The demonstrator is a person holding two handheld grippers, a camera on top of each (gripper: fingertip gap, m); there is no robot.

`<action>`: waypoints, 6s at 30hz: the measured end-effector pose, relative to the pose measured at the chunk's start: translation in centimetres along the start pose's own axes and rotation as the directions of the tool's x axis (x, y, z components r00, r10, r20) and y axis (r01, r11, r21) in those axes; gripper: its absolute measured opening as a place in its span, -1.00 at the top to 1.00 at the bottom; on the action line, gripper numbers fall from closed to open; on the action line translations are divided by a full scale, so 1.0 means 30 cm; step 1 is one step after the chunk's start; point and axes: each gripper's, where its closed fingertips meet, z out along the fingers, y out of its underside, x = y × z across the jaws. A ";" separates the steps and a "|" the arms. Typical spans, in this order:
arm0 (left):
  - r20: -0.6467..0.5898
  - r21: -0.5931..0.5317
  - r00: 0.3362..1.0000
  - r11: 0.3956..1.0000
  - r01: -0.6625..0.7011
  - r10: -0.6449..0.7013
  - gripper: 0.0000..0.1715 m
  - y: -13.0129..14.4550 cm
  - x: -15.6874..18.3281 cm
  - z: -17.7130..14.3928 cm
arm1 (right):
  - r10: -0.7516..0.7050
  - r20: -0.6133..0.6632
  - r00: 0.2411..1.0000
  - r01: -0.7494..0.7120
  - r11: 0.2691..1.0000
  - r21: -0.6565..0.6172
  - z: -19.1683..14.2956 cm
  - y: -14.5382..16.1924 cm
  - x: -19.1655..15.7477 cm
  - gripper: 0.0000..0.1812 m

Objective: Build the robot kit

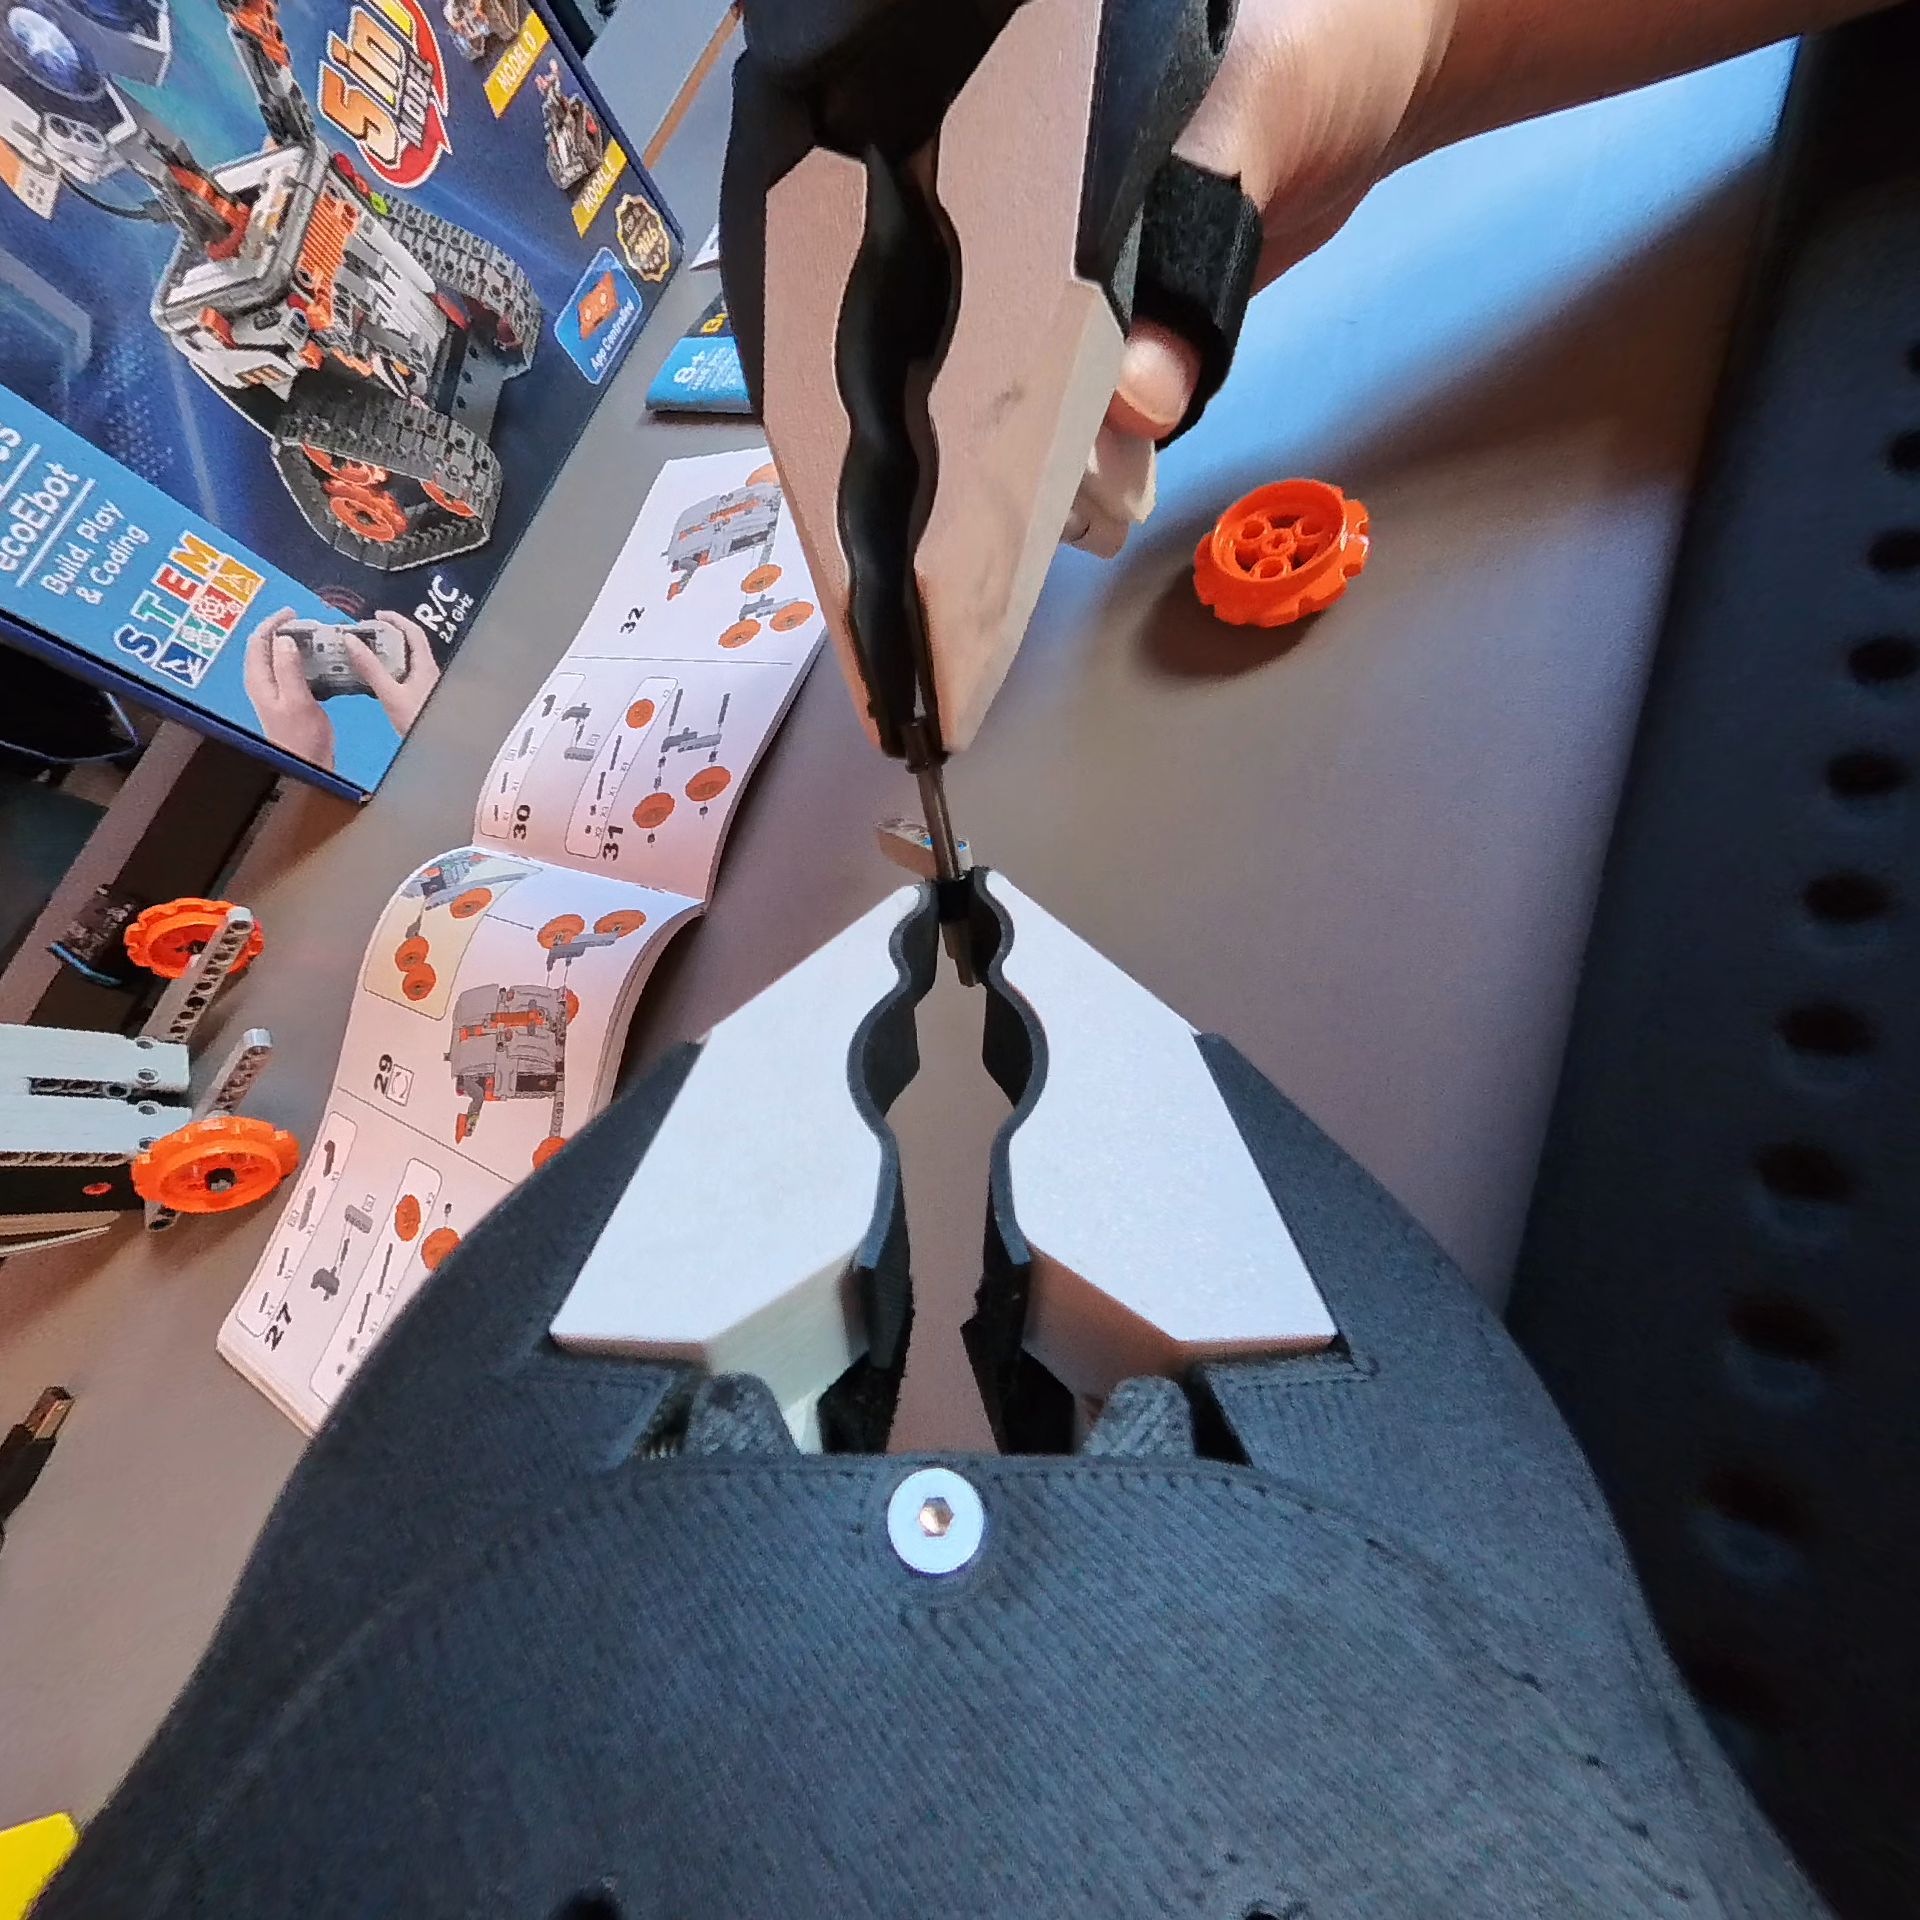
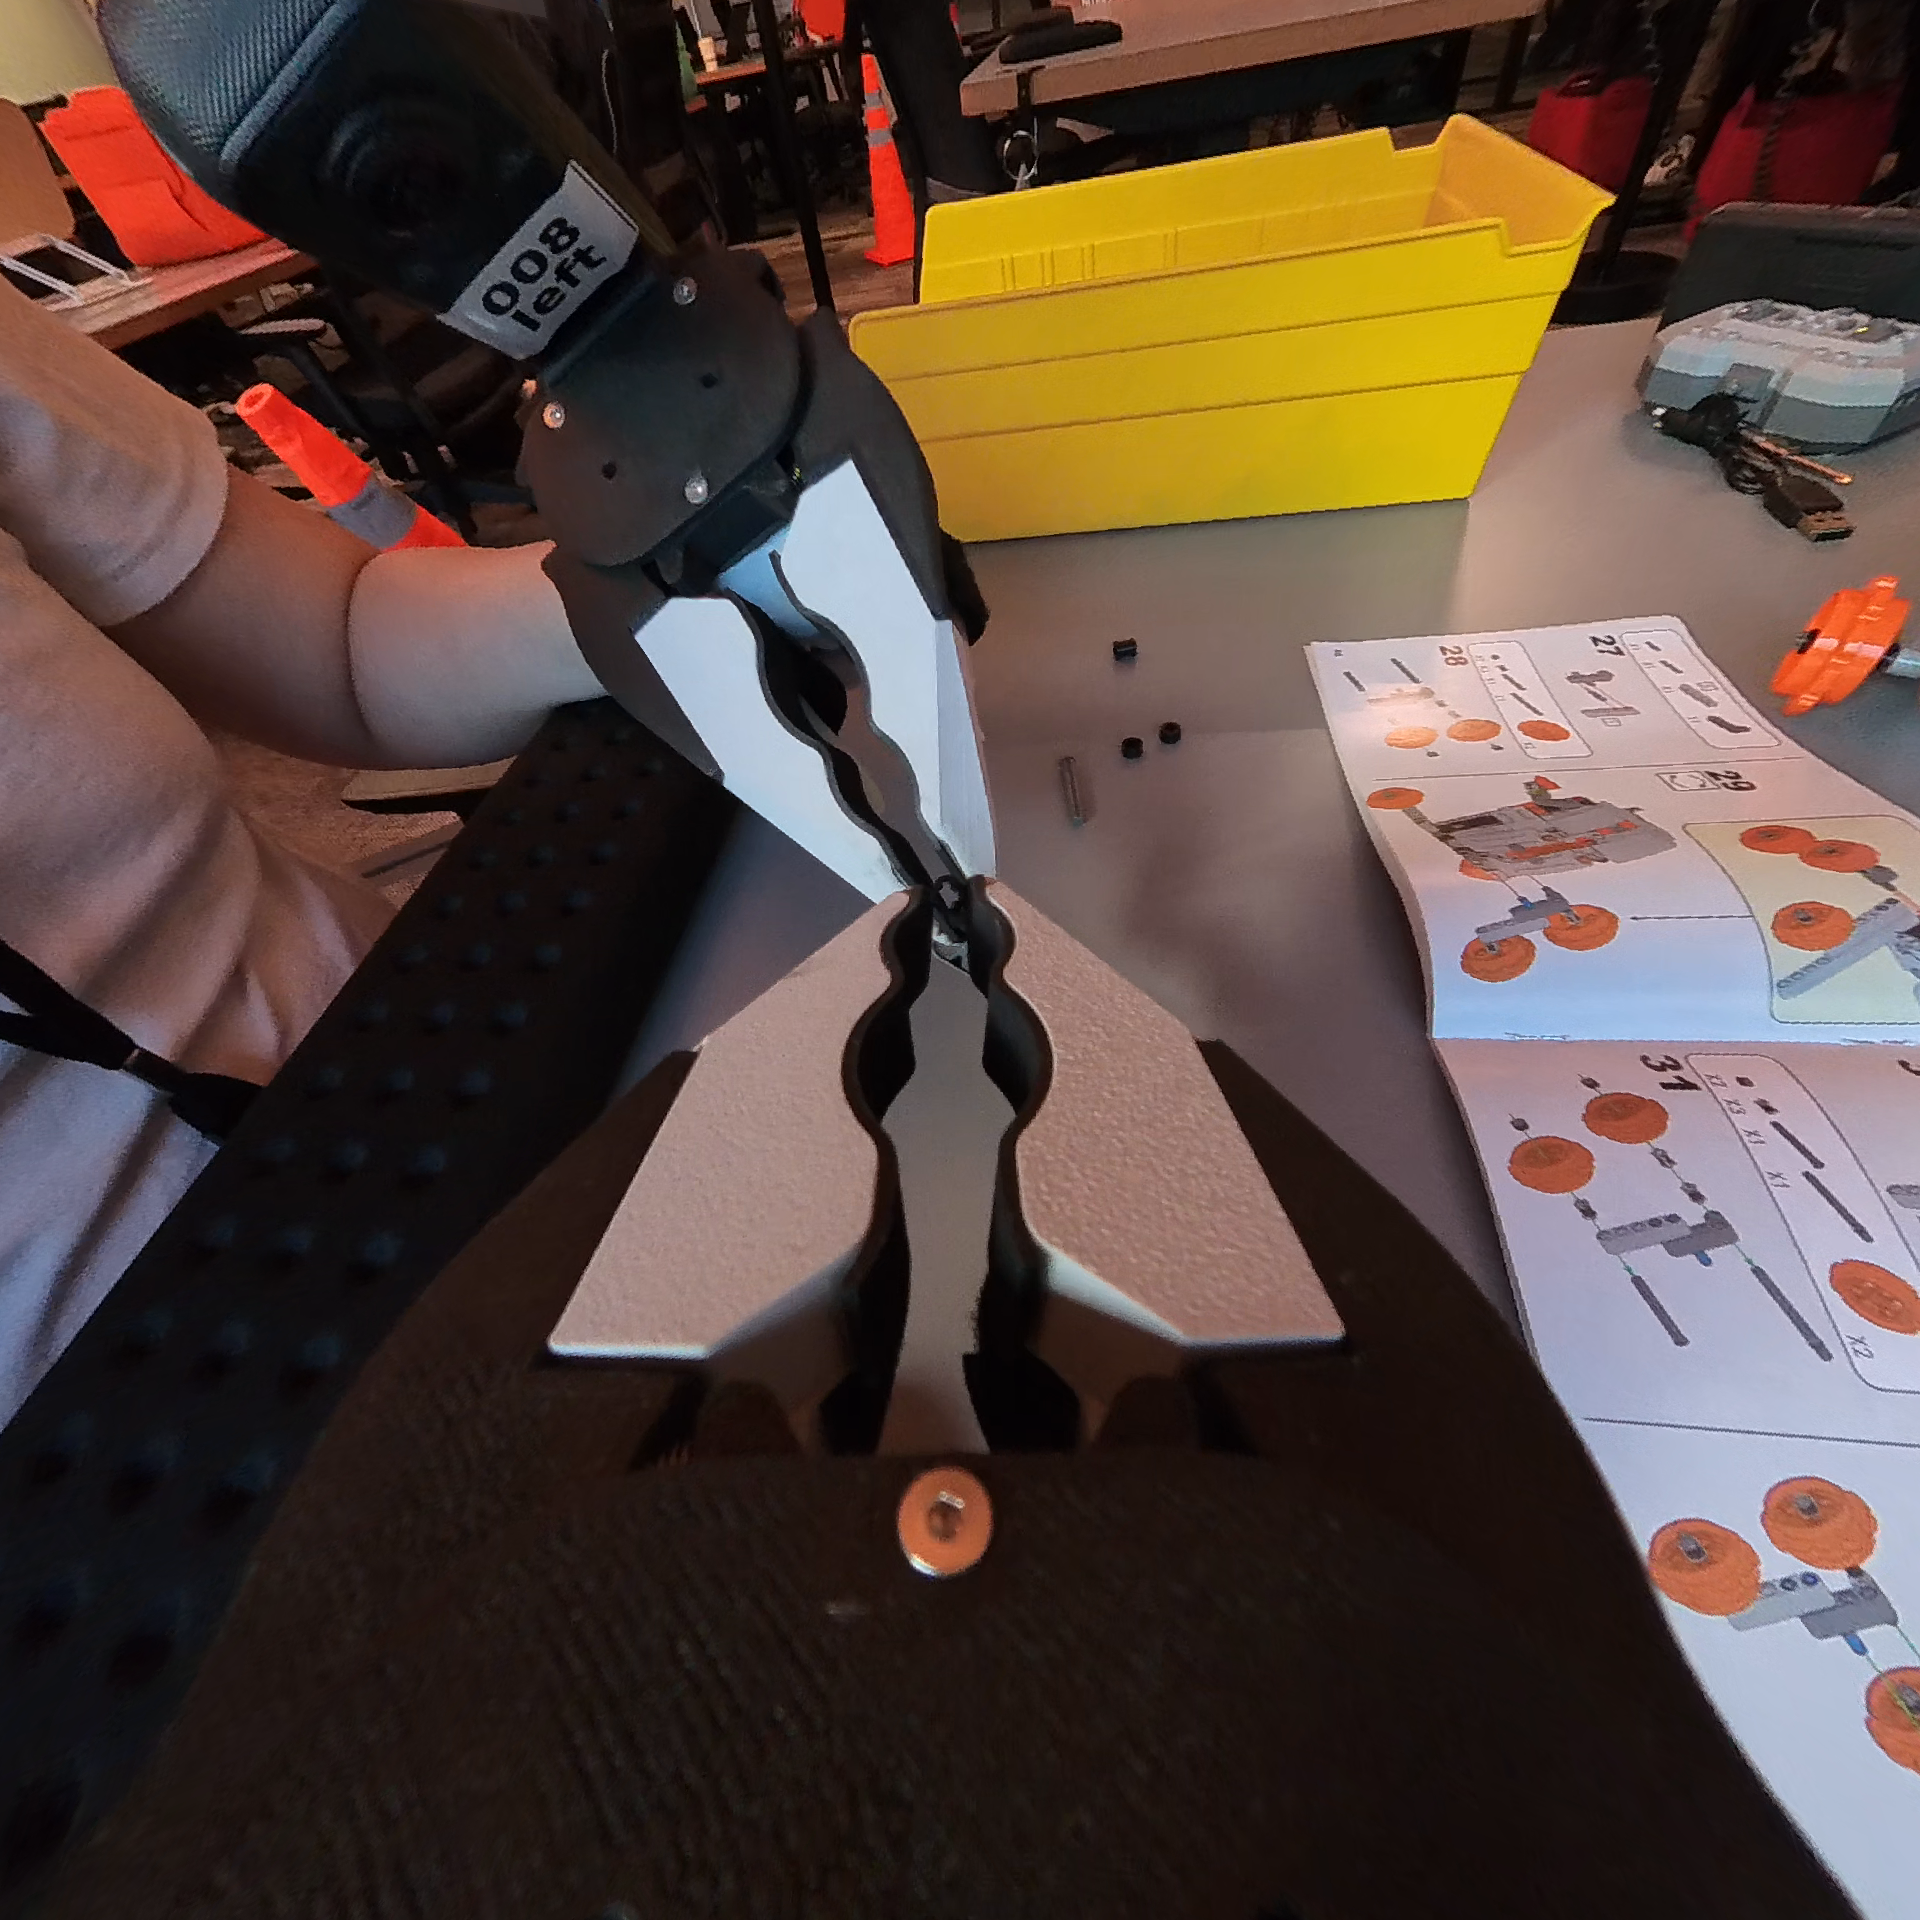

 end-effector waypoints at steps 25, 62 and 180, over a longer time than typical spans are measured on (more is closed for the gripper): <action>0.008 -0.046 0.999 0.998 -0.030 0.031 0.97 0.021 0.004 0.010 | -0.038 -0.052 0.998 0.032 0.994 -0.104 0.000 0.037 0.016 0.95; 0.047 -0.114 0.995 0.990 -0.086 0.092 0.97 0.055 -0.006 0.033 | -0.216 -0.166 0.962 0.165 0.947 -0.276 0.011 0.070 0.037 0.95; -0.288 0.392 0.799 0.697 0.601 -0.528 1.00 -0.137 -0.167 -0.175 | -0.328 -0.168 0.930 0.272 0.918 -0.288 -0.043 -0.023 -0.004 0.67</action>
